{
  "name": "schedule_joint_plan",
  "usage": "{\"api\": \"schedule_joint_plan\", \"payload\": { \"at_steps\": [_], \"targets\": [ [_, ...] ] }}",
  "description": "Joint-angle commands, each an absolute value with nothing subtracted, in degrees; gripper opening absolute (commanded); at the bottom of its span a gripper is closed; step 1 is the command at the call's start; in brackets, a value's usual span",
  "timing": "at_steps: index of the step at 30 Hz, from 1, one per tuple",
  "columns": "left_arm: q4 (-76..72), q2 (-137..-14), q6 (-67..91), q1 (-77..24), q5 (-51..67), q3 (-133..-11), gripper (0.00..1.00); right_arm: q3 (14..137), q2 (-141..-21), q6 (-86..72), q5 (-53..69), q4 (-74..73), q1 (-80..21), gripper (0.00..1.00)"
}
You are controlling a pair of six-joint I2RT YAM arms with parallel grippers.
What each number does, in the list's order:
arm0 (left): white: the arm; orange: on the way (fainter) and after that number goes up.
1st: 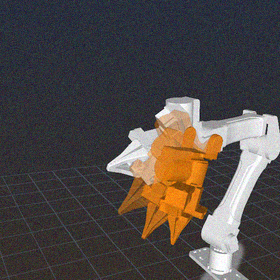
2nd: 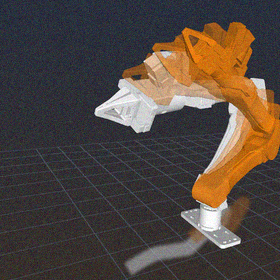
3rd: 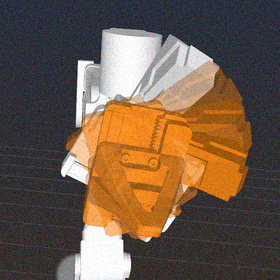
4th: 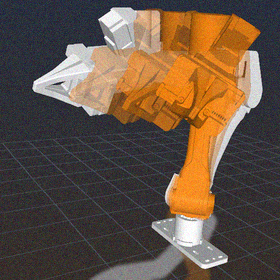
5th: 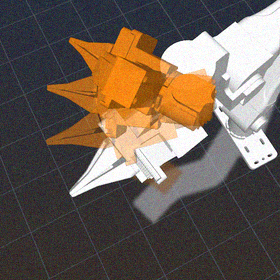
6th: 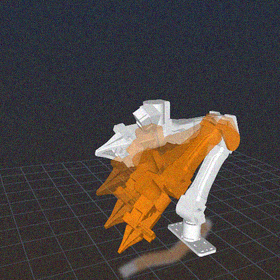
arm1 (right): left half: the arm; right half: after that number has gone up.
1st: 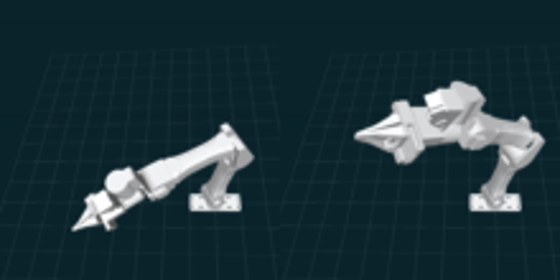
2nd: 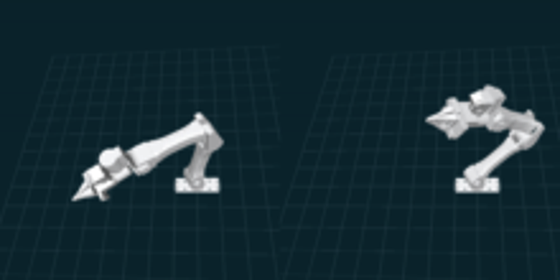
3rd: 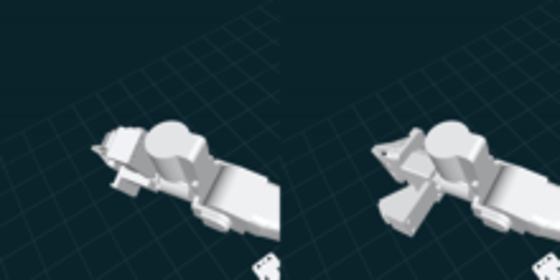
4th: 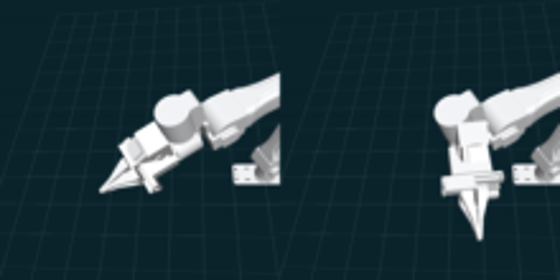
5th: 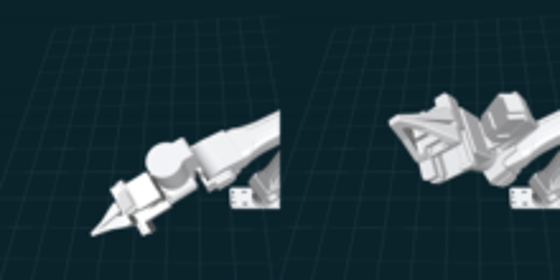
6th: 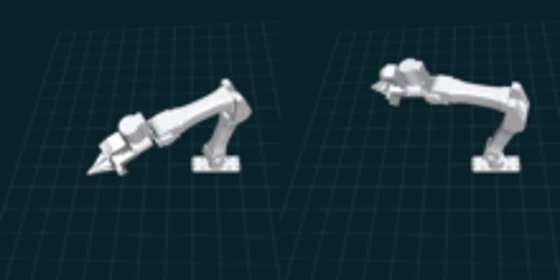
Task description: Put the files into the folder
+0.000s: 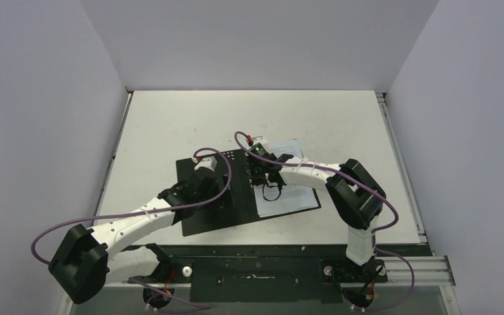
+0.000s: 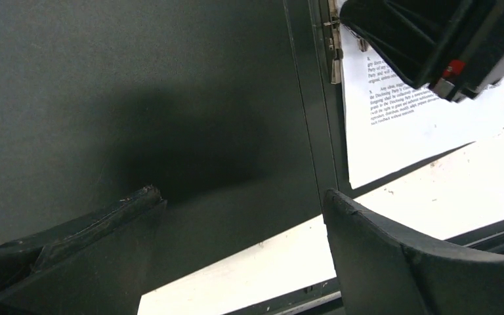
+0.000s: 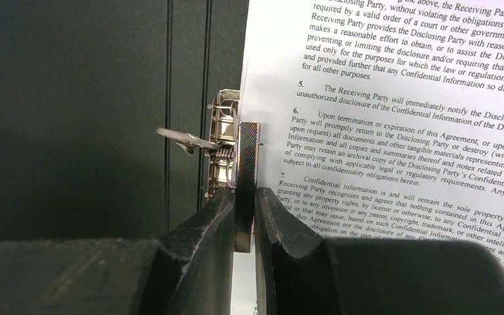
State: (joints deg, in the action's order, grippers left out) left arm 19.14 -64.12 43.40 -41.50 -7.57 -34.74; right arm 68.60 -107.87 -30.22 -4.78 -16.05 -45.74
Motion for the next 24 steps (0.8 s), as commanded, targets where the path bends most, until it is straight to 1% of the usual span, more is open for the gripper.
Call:
{"api": "schedule_joint_plan", "payload": {
  "at_steps": [1, 4, 5, 7, 11, 24],
  "targets": [
    [11.3, -66.4, 46.1, -41.7, -8.5, -33.2, 0.9, 67.5, -104.8, -29.3, -5.1, -14.7, -45.4, 0.05],
    [9.8, -67.6, 46.9, -41.7, -8.4, -32.5, 0.89, 67.0, -104.6, -29.4, -5.0, -14.5, -45.4, 0.08],
    [9.6, -67.8, 46.9, -41.7, -8.4, -32.4, 0.89, 67.1, -104.6, -29.5, -5.1, -14.5, -45.4, 0.11],
    [9.4, -67.9, 46.9, -41.7, -8.3, -32.2, 0.89, 66.9, -104.2, -29.6, -5.2, -14.4, -45.4, 0.19],
    [9.4, -67.9, 47.0, -41.7, -8.9, -32.0, 0.89, 66.7, -103.6, -29.8, -5.4, -14.3, -45.4, 0.26],
    [9.1, -67.2, 47.5, -41.7, -9.3, -30.9, 0.89, 65.4, -98.4, -31.0, -6.0, -14.6, -45.9, 0.27]
  ]
}}
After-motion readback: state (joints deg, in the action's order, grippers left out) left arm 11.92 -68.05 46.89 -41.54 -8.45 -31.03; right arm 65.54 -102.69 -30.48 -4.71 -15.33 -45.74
